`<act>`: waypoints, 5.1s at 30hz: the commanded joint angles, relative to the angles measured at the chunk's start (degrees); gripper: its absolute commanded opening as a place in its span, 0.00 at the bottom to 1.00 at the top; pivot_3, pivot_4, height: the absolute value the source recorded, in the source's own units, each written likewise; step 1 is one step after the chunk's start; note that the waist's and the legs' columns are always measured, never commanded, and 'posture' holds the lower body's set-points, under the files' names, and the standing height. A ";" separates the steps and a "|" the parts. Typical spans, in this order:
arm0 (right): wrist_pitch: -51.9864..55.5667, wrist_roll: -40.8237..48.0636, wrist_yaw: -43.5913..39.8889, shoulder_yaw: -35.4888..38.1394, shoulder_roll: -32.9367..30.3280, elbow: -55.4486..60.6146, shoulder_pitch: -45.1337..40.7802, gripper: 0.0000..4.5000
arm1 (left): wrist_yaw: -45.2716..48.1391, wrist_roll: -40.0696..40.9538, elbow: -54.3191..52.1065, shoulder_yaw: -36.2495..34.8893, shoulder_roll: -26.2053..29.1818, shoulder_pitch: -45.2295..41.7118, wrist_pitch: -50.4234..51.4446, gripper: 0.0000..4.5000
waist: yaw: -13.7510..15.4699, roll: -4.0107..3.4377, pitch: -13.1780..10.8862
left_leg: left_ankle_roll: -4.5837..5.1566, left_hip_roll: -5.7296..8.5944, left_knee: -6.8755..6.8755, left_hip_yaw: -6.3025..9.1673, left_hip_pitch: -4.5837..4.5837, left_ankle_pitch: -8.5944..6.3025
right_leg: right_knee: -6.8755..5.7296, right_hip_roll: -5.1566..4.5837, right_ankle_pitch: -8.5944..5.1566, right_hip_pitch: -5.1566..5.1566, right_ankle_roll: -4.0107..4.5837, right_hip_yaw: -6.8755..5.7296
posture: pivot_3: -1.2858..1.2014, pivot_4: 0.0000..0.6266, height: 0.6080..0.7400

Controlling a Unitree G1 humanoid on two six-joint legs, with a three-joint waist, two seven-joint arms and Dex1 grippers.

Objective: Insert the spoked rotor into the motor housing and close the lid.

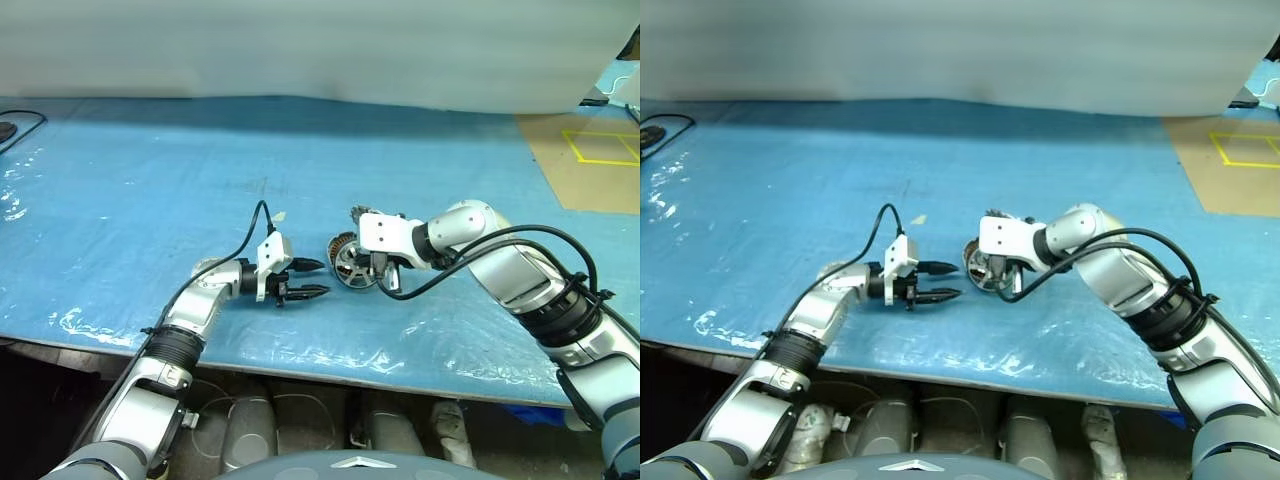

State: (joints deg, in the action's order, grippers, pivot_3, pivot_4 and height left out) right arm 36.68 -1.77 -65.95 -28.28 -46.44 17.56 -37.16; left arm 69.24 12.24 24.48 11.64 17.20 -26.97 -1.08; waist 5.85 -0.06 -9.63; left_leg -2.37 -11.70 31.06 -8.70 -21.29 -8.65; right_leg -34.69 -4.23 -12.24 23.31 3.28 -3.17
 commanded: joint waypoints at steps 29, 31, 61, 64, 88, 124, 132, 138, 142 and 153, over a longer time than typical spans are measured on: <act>-6.02 1.92 27.02 20.03 10.09 19.16 30.58 0.88 | 3.60 0.55 -0.25 -0.26 1.78 -2.55 0.35 0.58 | -0.28 0.02 -0.01 | 0.00 0.03 -0.11 -0.01 0.07 -0.01 | 0.06 0.00 -0.27 0.07 -0.49 0.03 | 0.52 0.24 1.00; -2.07 4.11 27.36 21.17 11.43 19.08 30.25 0.88 | 3.64 0.47 0.45 -0.22 1.39 -3.22 0.18 0.58 | -0.26 0.02 -0.01 | 0.00 0.04 -0.12 0.00 0.05 -0.01 | 0.08 0.00 -0.27 0.06 -0.49 0.03 | 0.52 0.24 1.00; 16.71 18.78 34.13 21.99 16.65 15.56 28.07 0.88 | 2.91 0.18 0.00 -0.35 1.23 -3.31 -0.10 0.58 | -0.23 0.00 -0.02 | -0.06 0.10 -0.34 -0.01 0.08 0.03 | 0.17 -0.01 -0.29 0.05 -0.49 0.03 | 0.52 0.24 1.00; 15.38 18.24 34.41 21.10 16.81 13.96 27.67 0.88 | 2.90 0.09 -0.05 -0.25 1.22 -3.27 -0.22 0.58 | -0.25 0.00 -0.02 | -0.06 0.10 -0.34 -0.01 0.08 0.03 | 0.17 -0.01 -0.28 0.05 -0.48 0.03 | 0.52 0.24 1.00; 15.10 22.68 33.29 24.29 15.99 12.59 26.35 0.88 | 3.02 -0.92 1.66 -0.19 0.97 -3.32 -2.23 0.58 | -0.24 0.00 -0.02 | -0.05 0.10 -0.32 -0.02 0.07 0.02 | 0.16 -0.01 -0.24 0.05 -0.40 0.03 | 0.52 0.24 1.00; 15.64 28.01 30.57 27.68 12.27 16.69 25.06 0.30 | 2.34 -0.08 1.25 -0.64 0.16 -3.26 -1.58 0.58 | -0.18 0.00 -0.02 | -0.04 0.10 -0.33 -0.02 0.03 0.01 | 0.17 -0.01 -0.23 0.07 -0.38 0.03 | 0.52 0.24 1.00; 24.53 38.98 32.14 31.51 15.64 19.25 19.83 0.30 | 2.12 -0.18 1.93 -0.53 -0.71 -3.58 -2.03 0.58 | -0.24 0.00 -0.02 | -0.03 0.08 -0.31 -0.02 0.12 0.01 | 0.14 0.00 -0.28 0.04 -0.48 0.03 | 0.52 0.24 1.00; 22.88 35.41 33.96 26.50 16.49 13.89 20.81 0.30 | 2.17 -0.31 2.22 -0.62 -0.97 -4.08 -2.15 0.58 | -0.18 0.00 -0.02 | -0.08 0.10 -0.33 -0.02 0.03 0.04 | 0.19 -0.01 -0.14 0.06 -0.22 0.03 | 0.52 0.24 1.00; 21.39 34.01 34.85 27.45 16.66 10.22 19.37 0.30 | 2.32 -0.19 1.91 -0.80 -0.51 -3.96 -2.05 0.58 | -0.15 0.00 -0.02 | -0.08 0.11 -0.33 -0.02 0.03 0.04 | 0.18 -0.01 -0.23 0.07 -0.38 0.03 | 0.52 0.24 1.00; 17.15 29.44 35.60 24.96 15.68 5.83 17.59 0.30 | 1.79 -0.18 1.73 -0.77 -0.73 -3.87 -2.04 0.58 | -0.20 0.00 -0.02 | -0.09 0.10 -0.33 -0.02 0.02 0.04 | 0.17 -0.01 -0.13 0.08 -0.21 0.03 | 0.52 0.24 1.00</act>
State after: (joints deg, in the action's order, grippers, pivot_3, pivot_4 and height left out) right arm 56.13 29.66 -30.62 -2.42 -30.00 23.31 -18.73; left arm 71.15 11.29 27.38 11.62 16.48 -30.40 -2.27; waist 5.64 -0.06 -9.65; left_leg -2.47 -11.59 30.73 -8.72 -21.26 -8.60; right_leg -34.52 -4.24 -12.37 23.38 3.07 -3.14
